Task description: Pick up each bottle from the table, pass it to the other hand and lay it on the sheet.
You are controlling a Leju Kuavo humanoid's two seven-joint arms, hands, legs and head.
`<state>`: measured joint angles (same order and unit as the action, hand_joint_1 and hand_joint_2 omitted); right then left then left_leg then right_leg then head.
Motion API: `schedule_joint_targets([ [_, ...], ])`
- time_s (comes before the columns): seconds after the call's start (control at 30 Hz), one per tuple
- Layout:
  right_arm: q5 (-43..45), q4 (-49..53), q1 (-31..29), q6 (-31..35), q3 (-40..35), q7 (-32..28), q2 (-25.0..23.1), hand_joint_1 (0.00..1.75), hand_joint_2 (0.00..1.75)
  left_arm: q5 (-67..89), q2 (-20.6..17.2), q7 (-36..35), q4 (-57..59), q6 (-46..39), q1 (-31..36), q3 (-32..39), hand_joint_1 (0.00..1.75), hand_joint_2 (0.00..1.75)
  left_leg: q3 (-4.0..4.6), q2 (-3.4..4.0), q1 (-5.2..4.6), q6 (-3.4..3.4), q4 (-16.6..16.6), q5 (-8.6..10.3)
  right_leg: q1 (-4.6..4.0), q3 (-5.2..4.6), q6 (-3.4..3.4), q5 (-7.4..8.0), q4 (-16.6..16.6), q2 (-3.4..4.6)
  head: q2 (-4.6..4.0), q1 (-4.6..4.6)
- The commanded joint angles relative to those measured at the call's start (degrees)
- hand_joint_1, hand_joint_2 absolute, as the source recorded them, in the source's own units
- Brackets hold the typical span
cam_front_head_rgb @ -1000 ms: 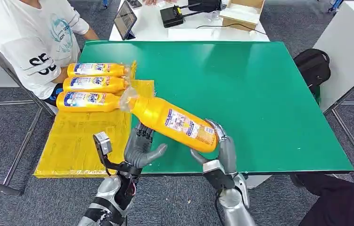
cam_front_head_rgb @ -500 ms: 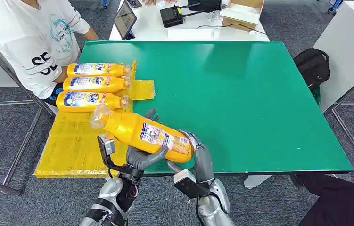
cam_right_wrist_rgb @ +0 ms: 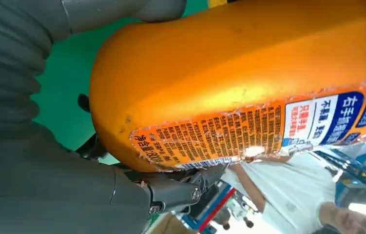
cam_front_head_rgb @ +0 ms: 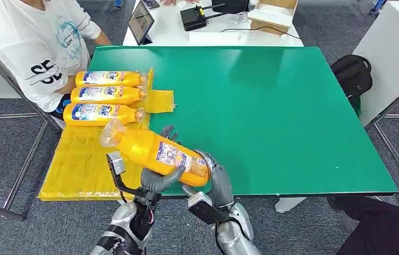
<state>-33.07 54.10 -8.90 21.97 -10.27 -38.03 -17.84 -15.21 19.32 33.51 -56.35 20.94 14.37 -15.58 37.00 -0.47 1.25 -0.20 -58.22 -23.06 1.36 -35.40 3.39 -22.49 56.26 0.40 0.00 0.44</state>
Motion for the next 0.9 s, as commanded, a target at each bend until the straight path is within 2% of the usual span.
schedule_joint_targets([
  [0.03, -0.56, -7.89, -0.82, -0.21, -3.00, -1.97, 1.10, 1.75, 1.75, -1.14, 0.68, -0.56, 3.91, 0.38, 2.57, -0.03, 0.00, 1.75, -0.20, -0.05, 0.03, 0.05, 0.05, -0.07, -0.06, 0.24, -0.11, -0.07, -0.08, -0.10, 0.00, 0.00],
  [0.4, -1.30, -10.53, -1.61, -0.85, -2.71, -1.97, 0.66, 1.75, 1.75, -5.25, 0.68, -0.96, 2.52, 1.36, 2.63, 0.54, 0.00, 1.75, -0.28, -0.04, 0.03, 0.06, 0.05, -0.11, -0.07, 0.31, -0.14, -0.11, -0.08, -0.10, 0.00, 0.00],
  [0.43, -1.35, -10.86, -1.71, -0.84, -2.70, -1.97, 0.64, 1.75, 1.75, -5.50, 0.68, -1.02, 2.43, 1.13, 2.66, 0.57, 0.12, 1.75, -0.20, -0.04, 0.02, 0.05, 0.05, -0.07, -0.05, 0.23, -0.12, -0.08, -0.07, -0.09, 0.00, 0.00],
  [0.47, -1.54, -11.22, -1.79, -0.86, -2.84, -1.97, 0.58, 1.75, 1.75, -5.46, 0.68, -1.02, 2.31, 0.92, 2.77, 0.68, 1.24, 1.75, -0.36, -0.03, 0.03, 0.08, 0.05, -0.14, -0.08, 0.39, -0.18, -0.14, -0.09, -0.11, 0.00, 0.00],
  [0.5, -1.52, -11.64, -1.99, -0.69, -2.84, -1.97, 0.54, 1.75, 1.75, -4.81, 0.68, -0.96, 2.12, 0.66, 2.69, 0.48, 1.75, 1.75, -0.29, -0.05, 0.03, 0.07, 0.04, -0.12, -0.07, 0.32, -0.15, -0.12, -0.07, -0.11, 0.00, 0.00],
  [0.9, -1.49, -13.12, -2.92, -1.32, -2.50, -1.97, 0.24, 1.75, 1.75, -0.06, 0.68, 1.99, -0.08, -2.79, 2.31, -0.76, 1.75, 1.75, -0.22, -0.08, 0.04, 0.06, 0.01, -0.11, -0.08, 0.26, -0.14, -0.12, -0.05, -0.15, 0.00, 0.00],
])
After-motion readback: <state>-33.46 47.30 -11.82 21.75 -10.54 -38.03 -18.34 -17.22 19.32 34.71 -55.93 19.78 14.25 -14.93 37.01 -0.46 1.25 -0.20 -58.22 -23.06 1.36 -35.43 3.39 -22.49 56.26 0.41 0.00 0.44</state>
